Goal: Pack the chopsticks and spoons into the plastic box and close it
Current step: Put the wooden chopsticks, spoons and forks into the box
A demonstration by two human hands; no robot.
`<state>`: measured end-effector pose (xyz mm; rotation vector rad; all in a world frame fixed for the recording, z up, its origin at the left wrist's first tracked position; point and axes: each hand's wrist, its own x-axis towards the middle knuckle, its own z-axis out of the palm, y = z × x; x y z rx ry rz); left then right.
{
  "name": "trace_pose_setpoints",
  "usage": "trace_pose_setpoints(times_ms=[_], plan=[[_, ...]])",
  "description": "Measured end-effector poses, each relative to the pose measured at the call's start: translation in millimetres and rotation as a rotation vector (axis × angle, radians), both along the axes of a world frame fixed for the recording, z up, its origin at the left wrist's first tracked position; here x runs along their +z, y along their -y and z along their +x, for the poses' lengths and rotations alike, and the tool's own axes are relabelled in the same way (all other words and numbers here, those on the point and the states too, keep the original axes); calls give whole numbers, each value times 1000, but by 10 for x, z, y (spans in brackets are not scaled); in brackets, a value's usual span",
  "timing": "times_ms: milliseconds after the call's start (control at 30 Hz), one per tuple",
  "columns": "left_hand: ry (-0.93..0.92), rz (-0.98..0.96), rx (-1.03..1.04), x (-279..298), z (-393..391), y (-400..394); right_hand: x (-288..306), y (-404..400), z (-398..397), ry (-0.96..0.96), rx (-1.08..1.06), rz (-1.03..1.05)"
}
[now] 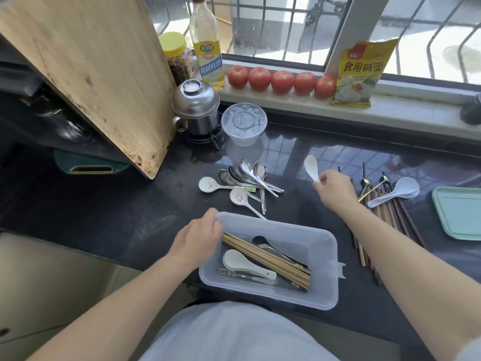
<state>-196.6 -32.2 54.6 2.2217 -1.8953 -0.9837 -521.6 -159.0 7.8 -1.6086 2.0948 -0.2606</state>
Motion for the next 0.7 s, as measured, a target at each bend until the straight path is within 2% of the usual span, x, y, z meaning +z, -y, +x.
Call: trace_pose_setpoints(times_ms=[67,133,167,233,333,433,700], plan=[[-17,6,-6,2,10,3,534,-260,219,250,115,-250],[-54,13,-5,-10,28,9,1016,-685,470,393,374,-271],[-74,19,-8,-20,41,12,1098,-910,578,374,515,-170],[-117,28,-4,-32,66,15,977,-1248,778,176,739,98],[-154,25,-5,-35,89,14,499,-1331,1008,-25,817,333],[-163,14,-7,-35,89,10,212,-1267,1220,-190,893,340],[-199,24,5,-52,115,20,45,-1355,1468,-375,1004,304]])
